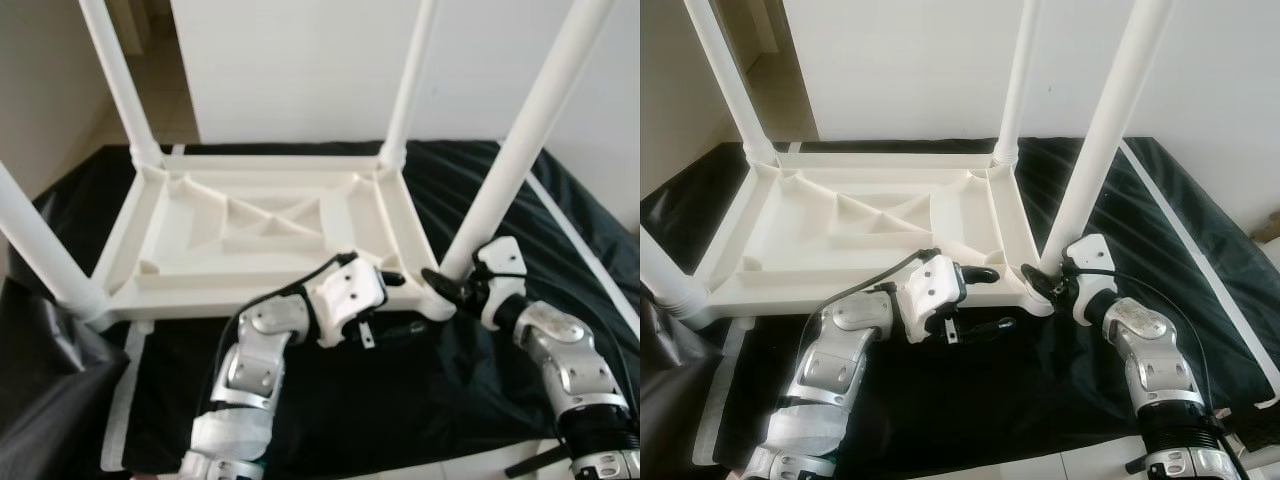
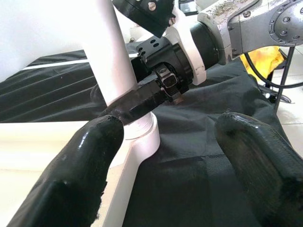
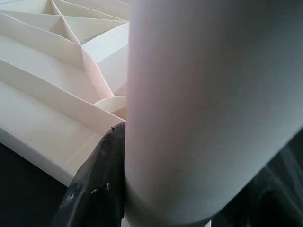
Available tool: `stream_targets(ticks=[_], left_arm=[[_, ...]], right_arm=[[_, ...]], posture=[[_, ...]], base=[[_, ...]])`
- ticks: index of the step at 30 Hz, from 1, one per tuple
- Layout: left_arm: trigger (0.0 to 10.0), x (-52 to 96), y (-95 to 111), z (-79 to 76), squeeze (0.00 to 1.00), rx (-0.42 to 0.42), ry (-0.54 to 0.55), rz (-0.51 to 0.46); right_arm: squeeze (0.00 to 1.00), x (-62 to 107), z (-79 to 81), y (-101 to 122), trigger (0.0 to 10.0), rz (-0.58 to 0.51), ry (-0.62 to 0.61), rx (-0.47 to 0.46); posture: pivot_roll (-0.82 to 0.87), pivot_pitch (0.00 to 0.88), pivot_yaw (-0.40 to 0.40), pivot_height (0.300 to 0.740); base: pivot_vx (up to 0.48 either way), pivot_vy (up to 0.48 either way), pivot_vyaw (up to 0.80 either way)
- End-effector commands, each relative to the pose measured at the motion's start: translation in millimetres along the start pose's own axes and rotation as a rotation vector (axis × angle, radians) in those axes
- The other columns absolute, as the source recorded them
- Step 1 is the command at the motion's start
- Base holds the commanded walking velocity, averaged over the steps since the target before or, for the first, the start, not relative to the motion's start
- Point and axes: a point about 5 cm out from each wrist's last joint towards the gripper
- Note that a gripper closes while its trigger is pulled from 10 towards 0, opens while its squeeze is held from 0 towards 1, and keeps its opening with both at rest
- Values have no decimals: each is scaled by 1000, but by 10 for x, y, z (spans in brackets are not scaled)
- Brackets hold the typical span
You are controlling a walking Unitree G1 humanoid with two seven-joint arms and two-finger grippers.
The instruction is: Building children table
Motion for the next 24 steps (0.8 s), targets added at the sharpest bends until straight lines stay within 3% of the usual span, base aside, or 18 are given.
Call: stream_targets(ticks=[1, 9, 16, 20, 22, 24], left_arm=[[10000, -1, -83, 4, 0, 38, 240, 39], [10000, -8, -90, 8, 0, 42, 242, 40], [10000, -20, -84, 6, 0, 46, 240, 37], [10000, -13, -86, 5, 0, 49, 239, 38], [10000, -13, -86, 5, 0, 49, 239, 38], [10000, -6, -88, 4, 0, 50, 240, 40]], right_arm=[[0, 42, 27, -170, 10000, 94, -10, -20], [0, 2, 76, -168, 10000, 89, -155, -133], [0, -52, 221, -143, 10000, 103, -226, -153], [0, -72, 268, -166, 10000, 120, -346, -205], [0, -72, 268, -166, 10000, 120, -346, -205], [0, -86, 331, -178, 10000, 128, -465, -285]], posture=[[7, 0, -64, 740], [-7, 0, -61, 740], [-16, 0, -54, 740], [-19, 0, -51, 740], [-19, 0, -51, 740], [-18, 0, -50, 740]], base=[[0, 0, 0], [0, 0, 0], [0, 0, 0], [0, 0, 0], [0, 0, 0], [0, 0, 0]])
Point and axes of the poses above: a point about 5 cm out from each wrist's last joint towards the gripper, its own x axis pointing back from the gripper into the wrist, its own y axis along the axis of the wrist's last joint, z = x × y, and after that the axes turned 4 degrees about -x, right-handed
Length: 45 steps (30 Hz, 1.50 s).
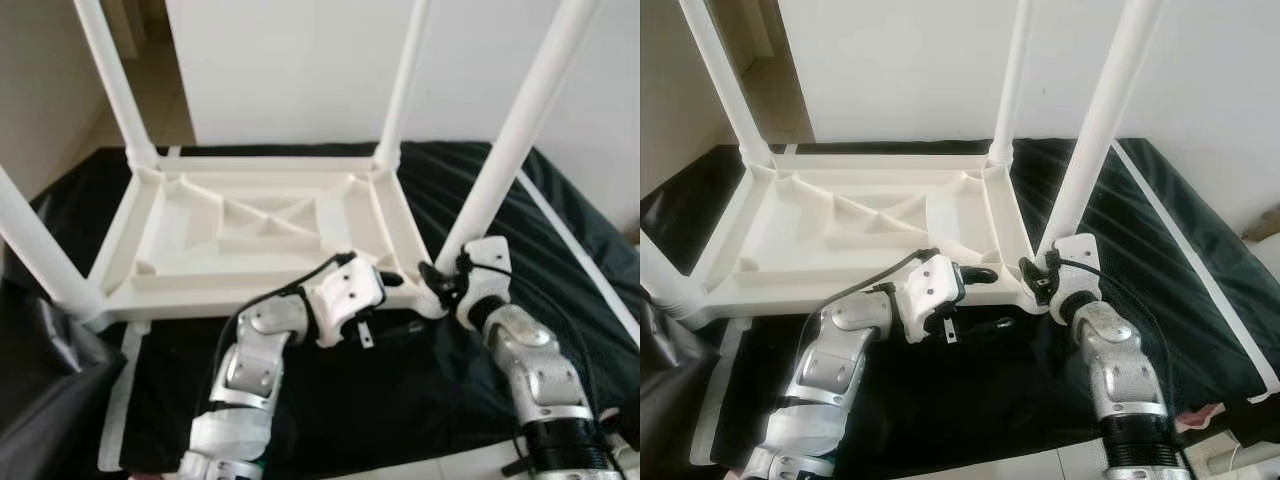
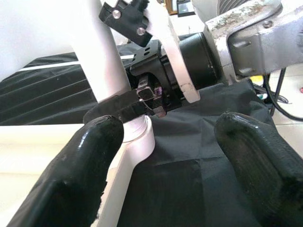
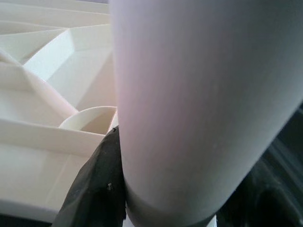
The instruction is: Building children table
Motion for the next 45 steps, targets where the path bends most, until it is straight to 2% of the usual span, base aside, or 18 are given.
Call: stream_targets(ticks=[1, 2, 4, 5, 6, 8, 9, 11, 13, 32, 33, 37, 39, 43, 45], left_arm=[[10000, -7, -86, -2, 0, 43, 239, 36], [10000, -2, -87, 0, 0, 44, 241, 36], [10000, 0, -88, 5, 0, 44, 242, 36], [10000, 0, -84, 9, 0, 44, 243, 35], [10000, 0, -84, 9, 0, 44, 243, 35], [10000, -1, -83, 17, 0, 43, 245, 36], [10000, -3, -77, 20, 0, 43, 247, 34], [10000, -4, -72, 21, 0, 43, 247, 33], [10000, -5, -72, 20, 0, 42, 247, 34], [10000, 13, -72, 16, 0, 42, 249, 40], [10000, 11, -71, 14, 0, 43, 249, 39], [10000, 9, -71, 11, 0, 44, 249, 39], [10000, 10, -77, 7, 0, 43, 249, 42], [10000, 10, -77, 7, 0, 43, 249, 42], [10000, 12, -78, 8, 0, 43, 251, 43]], right_arm=[[0, 29, -20, -199, 10000, 98, -82, -40], [0, 42, 38, -217, 10000, 98, -200, -89], [0, 50, 74, -218, 10000, 92, -266, -102], [0, 59, 86, -223, 10000, 85, -340, -132], [0, 59, 86, -223, 10000, 85, -340, -132], [0, 88, 85, -229, 10000, 71, -488, -198], [0, 79, 165, -222, 10000, 67, -496, -220], [0, 70, 225, -214, 10000, 65, -486, -229], [0, 31, 308, -170, 10000, 48, -420, -231], [0, 16, 346, -39, 10000, -2, -445, -201], [1000, 20, 334, -25, 10000, -16, -439, -200], [1000, 27, 319, 3, 10000, -41, -429, -193], [1000, 69, 279, 47, 10000, -94, -389, -179], [1000, 69, 279, 47, 10000, -94, -389, -179], [1000, 123, 181, 33, 10000, -126, -292, -178]], posture=[[-18, 0, -50, 740], [-16, 0, -51, 740], [-16, 0, -51, 740], [-15, 0, -52, 740], [-15, 0, -52, 740], [-11, 0, -52, 740], [-9, 0, -53, 740], [-9, 0, -53, 740], [-7, 0, -49, 740], [1, 0, -53, 740], [1, 0, -55, 740], [0, 0, -55, 740], [1, 0, -57, 740], [1, 0, -57, 740], [-6, 0, -57, 740]], base=[[0, 0, 0], [0, 0, 0], [0, 0, 0], [0, 0, 0], [0, 0, 0], [0, 0, 0], [0, 0, 0], [0, 0, 0], [0, 0, 0], [0, 0, 0], [0, 0, 0], [0, 0, 0], [0, 0, 0], [0, 0, 0], [0, 0, 0]])
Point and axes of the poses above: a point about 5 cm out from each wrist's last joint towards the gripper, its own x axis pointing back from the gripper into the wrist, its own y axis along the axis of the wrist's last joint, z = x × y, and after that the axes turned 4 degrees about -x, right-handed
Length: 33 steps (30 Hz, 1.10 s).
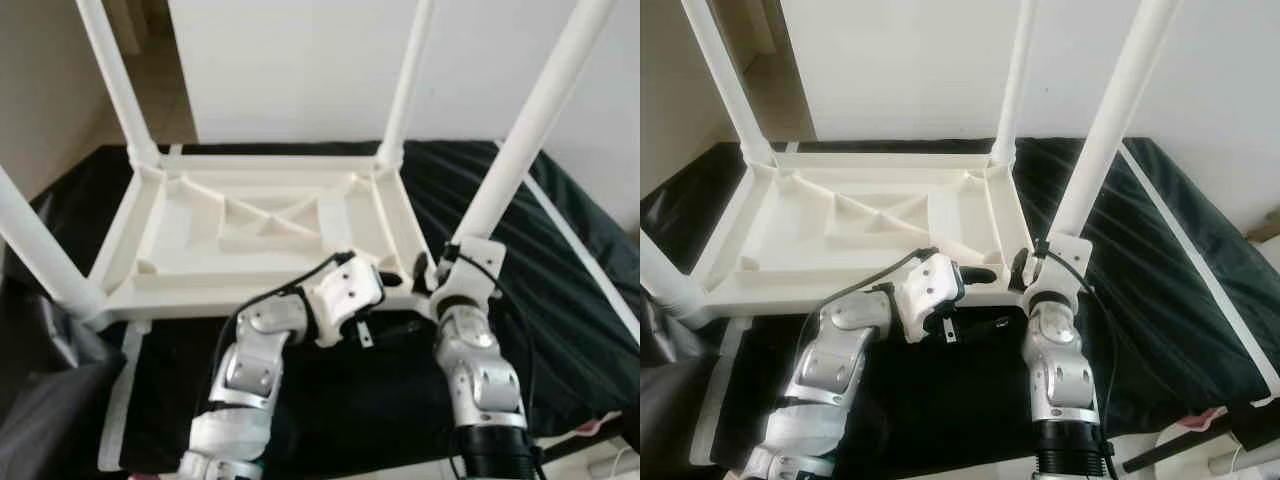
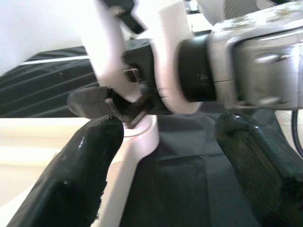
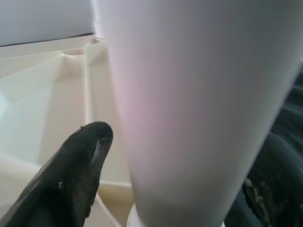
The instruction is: Building children table
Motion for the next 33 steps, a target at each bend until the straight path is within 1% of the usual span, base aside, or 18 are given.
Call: stream_targets(ticks=[1, 2, 3, 5, 7, 10, 11, 12, 14, 15, 16, 18, 19, 22, 25, 30, 32, 33], left_arm=[[10000, 2, -73, 8, 0, 31, 247, 35], [10000, -3, -70, 8, 0, 31, 246, 32], [10000, -3, -70, 8, 0, 31, 246, 32], [10000, -9, -66, 6, 0, 30, 244, 30], [10000, -16, -60, 7, 0, 28, 239, 29], [10000, -15, -61, 8, 0, 26, 237, 29], [10000, -15, -61, 8, 0, 25, 235, 30], [10000, -17, -61, 3, 0, 24, 228, 31], [10000, -17, -61, 3, 0, 24, 228, 31], [10000, -21, -60, -7, 0, 21, 218, 31], [10000, -21, -60, -7, 0, 21, 218, 31], [10000, -37, -60, -20, 0, 12, 202, 32], [10000, -43, -59, -20, 0, 8, 199, 32], [10000, -47, -53, -9, 0, 5, 204, 29], [10000, -52, -41, 41, 0, 4, 225, 24], [10000, -53, -41, 48, 0, 1, 228, 24], [10000, -62, -28, 63, 0, -7, 235, 21], [10000, -64, -22, 69, 0, -10, 239, 19]], right_arm=[[1000, 23, -87, -65, 10000, 17, 60, -21], [1000, 11, -148, -65, 10000, 10, 121, -11], [1000, 11, -148, -65, 10000, 10, 121, -11], [1000, -11, -209, -63, 10000, 8, 165, -11], [1000, -46, -317, -45, 10000, 9, 241, 17], [1000, -61, -371, -32, 10000, 4, 273, 50], [690, -70, -410, -25, 10000, 3, 304, 80], [0, -76, -439, -18, 10000, 3, 352, 117], [0, -76, -439, -18, 10000, 3, 352, 117], [0, -86, -466, -15, 10000, 20, 417, 144], [0, -86, -466, -15, 10000, 20, 417, 144], [0, -132, -503, 2, 10000, 42, 538, 224], [0, -159, -515, 10, 10000, 46, 562, 254], [0, -189, -521, 16, 10000, 51, 586, 265], [0, -278, -462, 12, 10000, 72, 666, 304], [0, -307, -435, 11, 10000, 74, 678, 313], [0, -362, -351, -13, 10000, 90, 733, 360], [0, -376, -334, -28, 4627, 100, 758, 378]], posture=[[-6, 0, -57, 740], [-7, 0, -56, 740], [-7, 0, -56, 740], [-11, 0, -53, 740], [-13, 0, -51, 740], [-13, 0, -52, 740], [-13, 0, -50, 740], [-14, 0, -49, 740], [-14, 0, -49, 740], [-16, 0, -49, 740], [-16, 0, -49, 740], [-20, 0, -49, 740], [-20, 0, -49, 740], [-21, 0, -49, 740], [-18, 0, -53, 740], [-16, 0, -56, 740], [-5, 0, -64, 740], [0, 0, -67, 740]], base=[[0, 0, 0], [0, 0, 0], [0, 0, 0], [0, 0, 0], [0, 0, 0], [0, 0, 0], [0, 0, 0], [0, 0, 0], [0, 0, 0], [0, 0, 0], [0, 0, 0], [0, 0, 0], [0, 0, 0], [0, 0, 0], [0, 0, 0], [0, 0, 0], [0, 0, 0], [0, 0, 0]])
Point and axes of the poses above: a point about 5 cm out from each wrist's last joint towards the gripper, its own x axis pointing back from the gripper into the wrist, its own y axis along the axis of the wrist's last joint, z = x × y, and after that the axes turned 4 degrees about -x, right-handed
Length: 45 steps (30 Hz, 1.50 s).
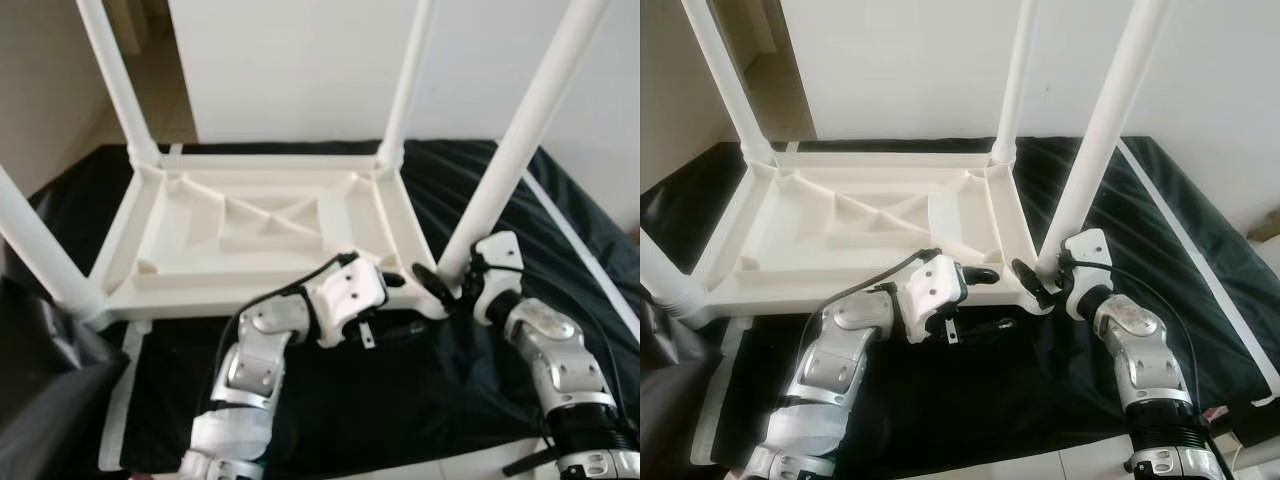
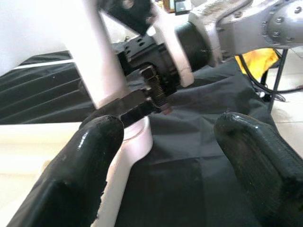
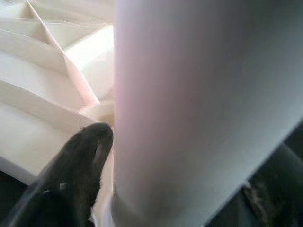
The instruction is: Building children table
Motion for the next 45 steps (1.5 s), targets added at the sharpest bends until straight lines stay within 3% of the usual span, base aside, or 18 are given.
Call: stream_targets(ticks=[1, 3, 4, 14, 15, 25, 29, 31, 34, 39, 41, 45], left_arm=[[10000, -25, -56, 62, 0, 17, 256, 28], [10000, -25, -56, 62, 0, 17, 256, 28], [10000, -23, -55, 65, 0, 16, 258, 28], [10000, -9, -64, 43, 0, 15, 259, 31], [10000, -9, -69, 27, 0, 17, 252, 31], [10000, -30, -79, -13, 0, 22, 229, 31], [10000, -33, -78, -26, 0, 24, 220, 30], [10000, -28, -84, -41, 0, 25, 214, 32], [10000, -26, -85, -43, 0, 25, 213, 33], [10000, -11, -90, -40, 0, 24, 214, 37], [10000, -1, -88, -40, 0, 22, 214, 37], [10000, 5, -86, -38, 0, 19, 214, 38]], right_arm=[[0, -59, 43, -22, 4627, 27, 62, 36], [0, -59, 43, -22, 4627, 27, 62, 36], [0, -57, 44, -34, 0, 33, 73, 38], [0, 19, 14, -175, 0, 86, 105, 26], [0, 49, 8, -229, 10000, 109, 81, 16], [0, 73, -40, -302, 10000, 135, -75, -45], [0, 75, -59, -308, 10000, 142, -184, -95], [0, 67, -55, -290, 10000, 139, -303, -149], [0, 62, -48, -283, 10000, 137, -345, -164], [0, 57, 38, -273, 10000, 120, -452, -242], [0, 68, 140, -302, 10000, 129, -559, -287], [0, 58, 225, -313, 10000, 134, -626, -311]], posture=[[0, 0, -67, 740], [0, 0, -67, 740], [3, 0, -69, 740], [2, 0, -65, 740], [-3, 0, -61, 740], [-20, 0, -54, 740], [-22, 0, -49, 740], [-20, 0, -47, 740], [-20, 0, -47, 740], [-16, 0, -47, 740], [-11, 0, -47, 740], [-11, 0, -46, 740]], base=[[0, 0, 0], [0, 0, 0], [0, 0, 0], [0, 0, 0], [0, 0, 0], [0, 0, 0], [0, 0, 0], [0, 0, 0], [0, 0, 0], [0, 0, 0], [0, 0, 0], [0, 0, 0]])
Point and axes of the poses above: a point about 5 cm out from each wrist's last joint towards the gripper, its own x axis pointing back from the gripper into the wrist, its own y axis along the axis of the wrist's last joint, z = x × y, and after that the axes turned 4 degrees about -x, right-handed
